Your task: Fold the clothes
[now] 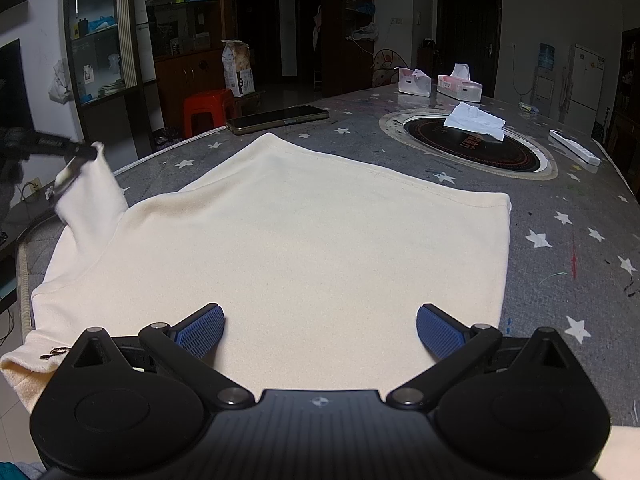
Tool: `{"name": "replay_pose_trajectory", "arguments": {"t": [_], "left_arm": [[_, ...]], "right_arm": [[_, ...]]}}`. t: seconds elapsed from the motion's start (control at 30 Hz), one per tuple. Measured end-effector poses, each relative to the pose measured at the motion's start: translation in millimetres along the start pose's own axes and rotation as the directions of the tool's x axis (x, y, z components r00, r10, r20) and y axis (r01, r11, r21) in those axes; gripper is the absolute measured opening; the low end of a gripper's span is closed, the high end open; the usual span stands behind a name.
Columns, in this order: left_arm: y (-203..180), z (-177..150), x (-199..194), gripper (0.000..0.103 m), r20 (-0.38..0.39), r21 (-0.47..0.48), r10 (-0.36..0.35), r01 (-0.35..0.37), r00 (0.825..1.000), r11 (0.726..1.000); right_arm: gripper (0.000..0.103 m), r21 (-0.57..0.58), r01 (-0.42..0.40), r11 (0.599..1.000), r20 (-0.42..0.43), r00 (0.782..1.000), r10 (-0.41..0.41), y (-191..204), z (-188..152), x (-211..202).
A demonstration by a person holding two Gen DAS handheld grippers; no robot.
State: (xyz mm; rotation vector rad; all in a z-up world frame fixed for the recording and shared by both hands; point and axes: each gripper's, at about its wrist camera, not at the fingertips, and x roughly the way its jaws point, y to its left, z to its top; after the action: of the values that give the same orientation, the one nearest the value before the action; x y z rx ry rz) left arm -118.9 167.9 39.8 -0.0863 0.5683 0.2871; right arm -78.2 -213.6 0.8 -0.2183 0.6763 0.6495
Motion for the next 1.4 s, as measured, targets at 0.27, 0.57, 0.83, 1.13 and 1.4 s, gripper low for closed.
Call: {"name": "replay_pose_trajectory", "arguments": {"t": [0.27, 0.57, 0.83, 1.13, 1.4], "left_arm": [[1, -2, 36, 0.011, -0.052, 0.064, 0.184, -0.18, 0.982, 0.982], [-44, -5, -21, 0.011, -0.032, -0.016, -0.162, 0.161, 0.986, 0.987], [-115, -14, -29, 0.011, -0.084, 0.002, -0.465, 0.467, 0.881, 0.884], [-121, -15, -15, 0.011, -0.114, -0.018, -0.462, 0.463, 0.879, 0.886], [-140, -19, 3, 0.03, -0.176, -0.008, -0.447, 0.453, 0.877, 0.891]], "right_arm": [[0.103, 0.001, -0.001, 1.0, 0.0, 1.0, 0.001, 0, 0, 0], [0.103, 0.0, 0.001, 1.0, 0.0, 1.0, -0.001, 0, 0, 0], [0.103, 0.001, 0.001, 1.0, 0.0, 1.0, -0.001, 1, 0, 0], [0.103, 0.001, 0.0, 1.0, 0.0, 1.0, 0.0, 1, 0, -1], [0.103, 0.001, 0.001, 1.0, -0.001, 1.0, -0.001, 1, 0, -1]]}}
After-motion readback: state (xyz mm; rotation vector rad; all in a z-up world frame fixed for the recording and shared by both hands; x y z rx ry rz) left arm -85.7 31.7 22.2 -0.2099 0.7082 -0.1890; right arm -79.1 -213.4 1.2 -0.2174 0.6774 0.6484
